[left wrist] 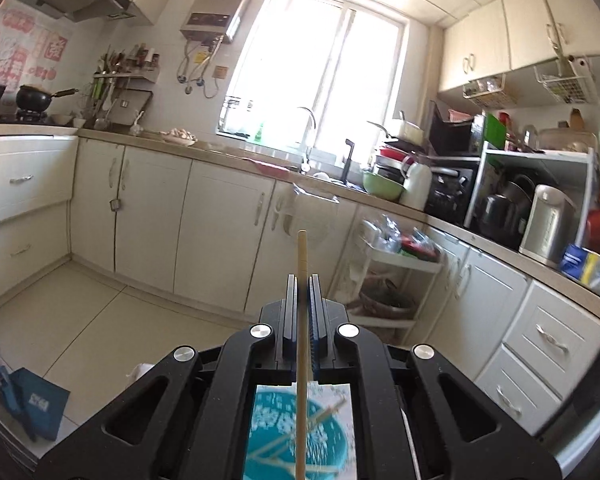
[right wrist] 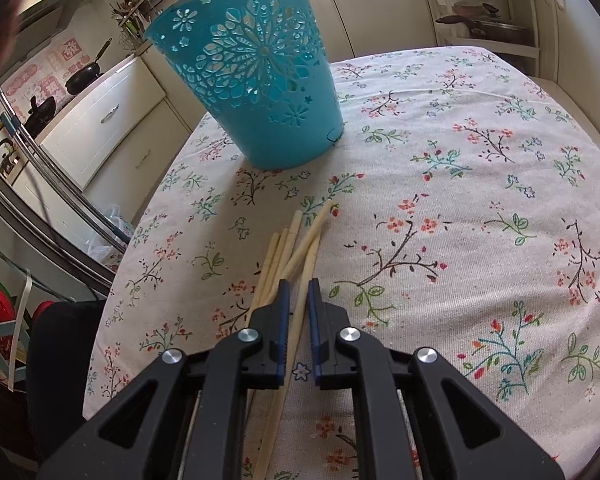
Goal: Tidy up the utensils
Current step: 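Lift the chopstick with the left gripper and drop it into the basket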
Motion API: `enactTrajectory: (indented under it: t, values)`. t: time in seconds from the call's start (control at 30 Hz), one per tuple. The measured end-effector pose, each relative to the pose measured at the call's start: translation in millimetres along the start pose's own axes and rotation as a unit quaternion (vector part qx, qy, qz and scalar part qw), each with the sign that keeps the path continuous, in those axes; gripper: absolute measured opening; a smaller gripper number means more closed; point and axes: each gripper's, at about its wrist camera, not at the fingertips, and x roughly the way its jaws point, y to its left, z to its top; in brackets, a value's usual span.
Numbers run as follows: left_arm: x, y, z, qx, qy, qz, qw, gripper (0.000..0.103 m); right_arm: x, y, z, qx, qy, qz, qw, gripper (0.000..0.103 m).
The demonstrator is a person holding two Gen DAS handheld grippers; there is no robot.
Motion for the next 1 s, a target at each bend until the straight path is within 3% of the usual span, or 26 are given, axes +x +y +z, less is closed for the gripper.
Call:
enactTrajectory:
  t: [0.17,0.33,0.63,0.73,0.8,1.0]
  values:
    - [42,2,-14,0.003,0.003,0.025,0.9997,0.005,2,2,0,-0.006,-0.004,-0.001,1.000,0.010]
    - [76,10,-44,0.009,0.051,0.042,0.9978,0.005,3,1,1,-0.003,-0.005,0.003,1.000,0.010]
    - [59,23,-80,0.045,0.110,0.035,0.9923,0.008,4,3,1,-0.008,-0.007,0.000,1.000,0.010]
    - [32,37,-90,0.050,0.118,0.045,0.9908,0.031,2,3,0,-0.010,-0.006,-0.004,1.000,0.010]
    - [12,50,-95,0.049,0.108,0.059,0.9912,0.053,0,3,-1,-0.015,-0.006,-0.013,1.000,0.010]
    - [-28,108,-129,0.028,0.106,0.110,0.9878,0.061,0,9,-2,-0.036,-0.004,-0.045,0.998,0.007]
